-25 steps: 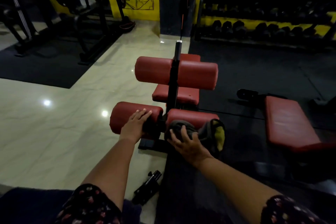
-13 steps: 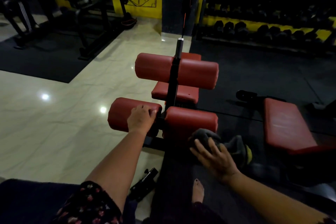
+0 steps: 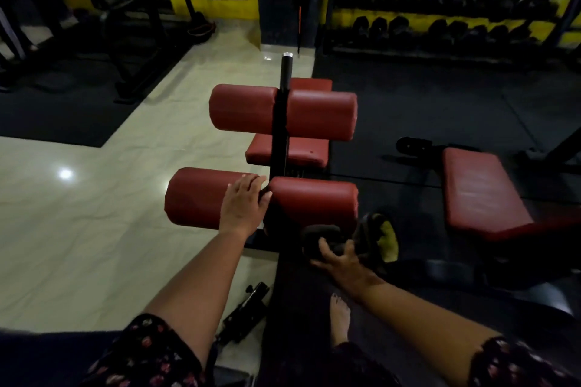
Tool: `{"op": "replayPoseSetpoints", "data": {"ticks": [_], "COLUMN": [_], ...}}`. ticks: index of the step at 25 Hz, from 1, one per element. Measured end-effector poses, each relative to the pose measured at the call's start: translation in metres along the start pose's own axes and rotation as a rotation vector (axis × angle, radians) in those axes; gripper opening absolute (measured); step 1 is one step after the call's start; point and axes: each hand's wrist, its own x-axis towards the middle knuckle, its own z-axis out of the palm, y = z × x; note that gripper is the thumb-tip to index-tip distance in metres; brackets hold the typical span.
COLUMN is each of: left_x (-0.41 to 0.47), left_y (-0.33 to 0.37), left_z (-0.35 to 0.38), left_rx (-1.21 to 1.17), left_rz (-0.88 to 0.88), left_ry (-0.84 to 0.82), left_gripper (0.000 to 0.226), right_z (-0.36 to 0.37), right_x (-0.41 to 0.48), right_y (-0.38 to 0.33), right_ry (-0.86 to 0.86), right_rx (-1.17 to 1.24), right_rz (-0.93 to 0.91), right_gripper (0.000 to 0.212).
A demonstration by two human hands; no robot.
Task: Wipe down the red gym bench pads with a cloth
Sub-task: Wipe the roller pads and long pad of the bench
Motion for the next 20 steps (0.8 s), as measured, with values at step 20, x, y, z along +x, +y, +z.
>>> {"op": "replayPoseSetpoints", "data": {"ticks": [20], "left_x": [0.016], "left_y": [0.034], "left_z": [0.031], "left_rx": [-0.023], "left_rz": [0.217], "left_ry": [0.037], "left_gripper": [0.057], "right_z": [0.038], "right_x": [0.006], "right_y": [0.078], "right_ry": [0.35], "right_rx": [1.191], "right_rz": [0.836], "right_gripper": [0.035]}}
